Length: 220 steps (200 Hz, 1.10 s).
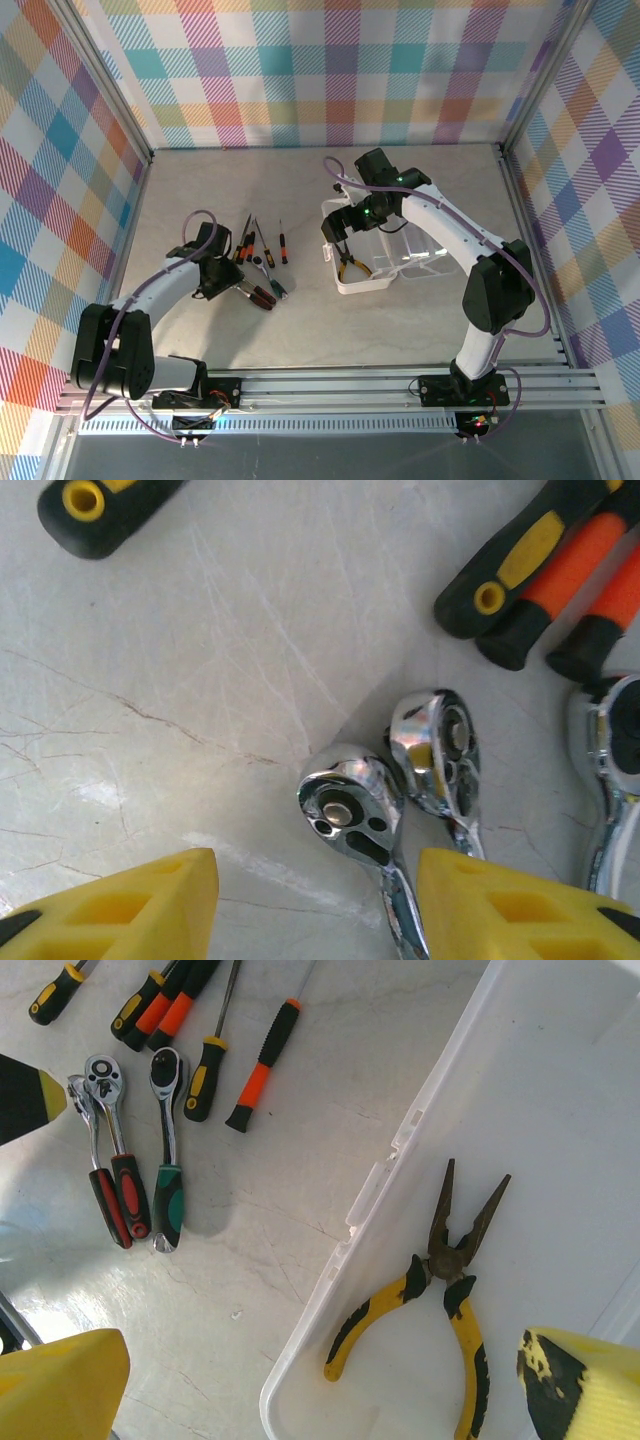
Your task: Pack the tool kit
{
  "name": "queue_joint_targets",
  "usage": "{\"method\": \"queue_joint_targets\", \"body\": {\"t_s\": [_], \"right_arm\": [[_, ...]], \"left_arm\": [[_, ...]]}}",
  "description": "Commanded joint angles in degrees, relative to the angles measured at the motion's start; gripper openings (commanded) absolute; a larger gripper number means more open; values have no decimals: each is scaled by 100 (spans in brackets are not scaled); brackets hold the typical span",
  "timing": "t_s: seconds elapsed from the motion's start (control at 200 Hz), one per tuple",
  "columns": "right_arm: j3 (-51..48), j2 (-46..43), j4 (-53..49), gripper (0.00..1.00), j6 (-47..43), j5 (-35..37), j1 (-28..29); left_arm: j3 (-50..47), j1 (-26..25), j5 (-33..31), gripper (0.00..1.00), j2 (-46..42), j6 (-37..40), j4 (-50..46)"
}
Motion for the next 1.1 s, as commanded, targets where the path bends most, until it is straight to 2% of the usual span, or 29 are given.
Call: {"method": "queue_joint_targets", "body": {"t_s": [0.0,0.37,0.605,0.745,0.83,1.095], "right_arm": [[-21,0,72,99,-72,-127,33],[-67,-37,69,99,-81,-77,33],[-40,-2,37,99,-120,-44,24],[-3,24,3,99,-136,-44,24],[29,33,-7,99,-140,-44,24],[113,25,-77,99,-150,-51,24]], "left_arm": [[-124,97,166,55,313,76,128],[93,96,177,53,939,165,460],[18,97,281,30,1263,222,649],[33,98,354,14,1377,299,689],[71,96,366,0,1378,382,649],[307,97,419,0,973,727,306]]}}
